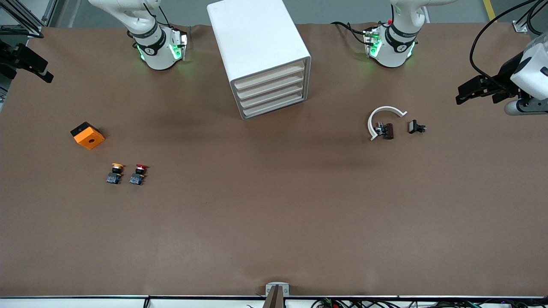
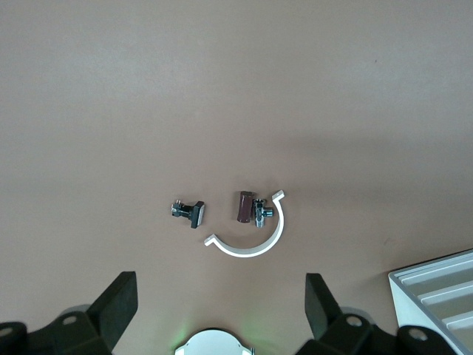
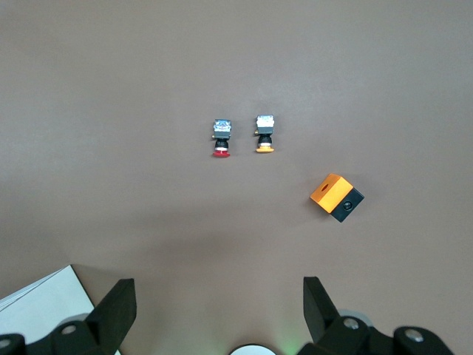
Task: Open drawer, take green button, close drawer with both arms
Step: 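Move the left gripper toward the white cabinet's drawer handle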
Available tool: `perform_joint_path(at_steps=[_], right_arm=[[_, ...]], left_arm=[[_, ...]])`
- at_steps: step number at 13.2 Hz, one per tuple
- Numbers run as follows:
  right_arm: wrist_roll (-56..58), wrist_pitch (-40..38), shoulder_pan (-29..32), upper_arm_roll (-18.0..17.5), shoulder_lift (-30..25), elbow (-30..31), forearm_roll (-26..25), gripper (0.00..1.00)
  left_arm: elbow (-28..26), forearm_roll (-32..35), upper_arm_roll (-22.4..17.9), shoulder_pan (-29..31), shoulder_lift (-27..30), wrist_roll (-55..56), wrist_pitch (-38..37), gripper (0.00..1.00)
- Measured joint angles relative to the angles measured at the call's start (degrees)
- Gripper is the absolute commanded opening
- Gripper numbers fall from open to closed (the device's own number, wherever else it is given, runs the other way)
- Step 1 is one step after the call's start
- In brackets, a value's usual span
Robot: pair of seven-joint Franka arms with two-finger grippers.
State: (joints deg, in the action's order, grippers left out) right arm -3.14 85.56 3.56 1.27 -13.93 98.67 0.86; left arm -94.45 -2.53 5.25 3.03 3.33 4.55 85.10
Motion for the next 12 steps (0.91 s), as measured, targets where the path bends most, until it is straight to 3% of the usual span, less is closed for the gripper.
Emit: perform_joint_path(at_steps=[8,12], right_arm=[[0.0,0.0,0.0,0.0,0.0,0.0,-0.1,1.0],[0.0,0.0,0.0,0.0,0.0,0.0,-0.2,1.0]], left_arm=[[1.3,0.0,-0.2,0.4,-1.6,-0.1,-0.7,1.0],[0.3,-0.3,-0.2,0.4,-5.6,-0.1,-1.0,1.0]])
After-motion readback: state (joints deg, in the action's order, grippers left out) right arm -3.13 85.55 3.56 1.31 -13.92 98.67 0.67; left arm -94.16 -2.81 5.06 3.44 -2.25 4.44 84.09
